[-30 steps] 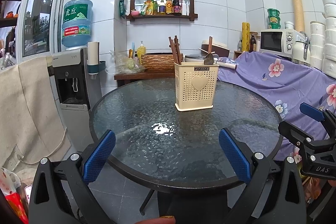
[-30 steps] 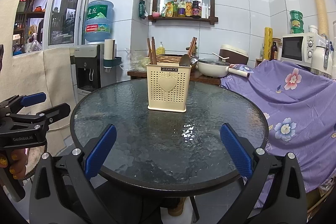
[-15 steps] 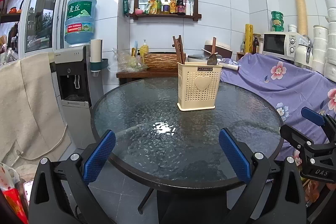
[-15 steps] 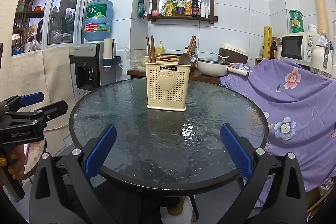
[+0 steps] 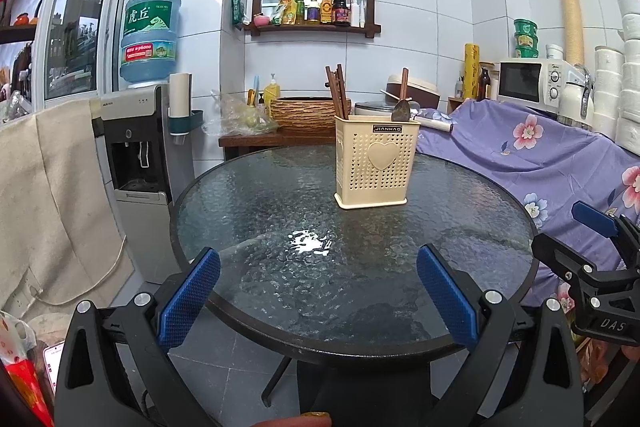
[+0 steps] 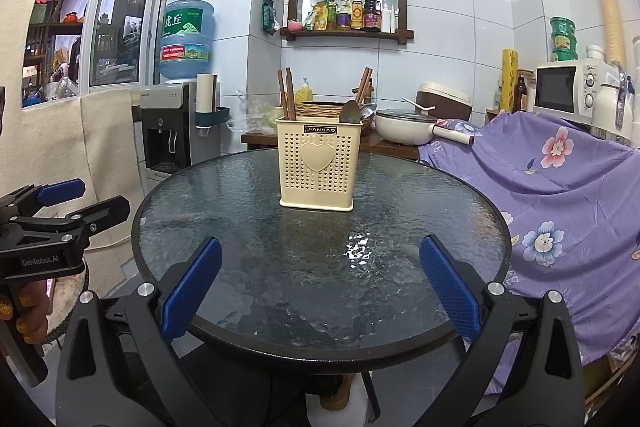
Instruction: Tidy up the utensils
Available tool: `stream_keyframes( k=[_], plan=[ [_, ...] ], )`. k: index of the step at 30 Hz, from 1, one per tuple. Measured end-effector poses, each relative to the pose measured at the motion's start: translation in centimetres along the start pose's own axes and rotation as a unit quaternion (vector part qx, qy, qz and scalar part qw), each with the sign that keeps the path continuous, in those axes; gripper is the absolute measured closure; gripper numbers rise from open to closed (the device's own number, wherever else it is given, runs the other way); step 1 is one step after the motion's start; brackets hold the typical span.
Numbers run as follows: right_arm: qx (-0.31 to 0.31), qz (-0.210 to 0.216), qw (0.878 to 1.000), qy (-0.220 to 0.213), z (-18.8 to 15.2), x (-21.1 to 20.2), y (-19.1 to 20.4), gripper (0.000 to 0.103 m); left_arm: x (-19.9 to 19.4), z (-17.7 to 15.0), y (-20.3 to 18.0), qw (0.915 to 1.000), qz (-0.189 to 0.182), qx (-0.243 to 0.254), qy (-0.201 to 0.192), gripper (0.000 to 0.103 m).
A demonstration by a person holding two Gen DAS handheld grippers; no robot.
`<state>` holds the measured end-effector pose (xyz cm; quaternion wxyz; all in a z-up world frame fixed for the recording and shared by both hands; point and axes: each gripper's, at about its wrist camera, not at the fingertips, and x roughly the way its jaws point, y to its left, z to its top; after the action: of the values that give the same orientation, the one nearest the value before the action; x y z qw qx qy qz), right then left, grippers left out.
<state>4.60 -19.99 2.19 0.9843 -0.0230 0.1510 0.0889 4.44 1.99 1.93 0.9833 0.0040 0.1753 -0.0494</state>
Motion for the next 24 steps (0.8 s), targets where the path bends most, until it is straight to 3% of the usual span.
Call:
stream_keyframes(
  k=[24],
  plan=[
    [0.002,-0.002,1.000,0.002,0.01,-0.19,0.10,0.006,0.04,-0.03,-0.15,1.0000,-0.001,0.004,0.002,0.006]
  ],
)
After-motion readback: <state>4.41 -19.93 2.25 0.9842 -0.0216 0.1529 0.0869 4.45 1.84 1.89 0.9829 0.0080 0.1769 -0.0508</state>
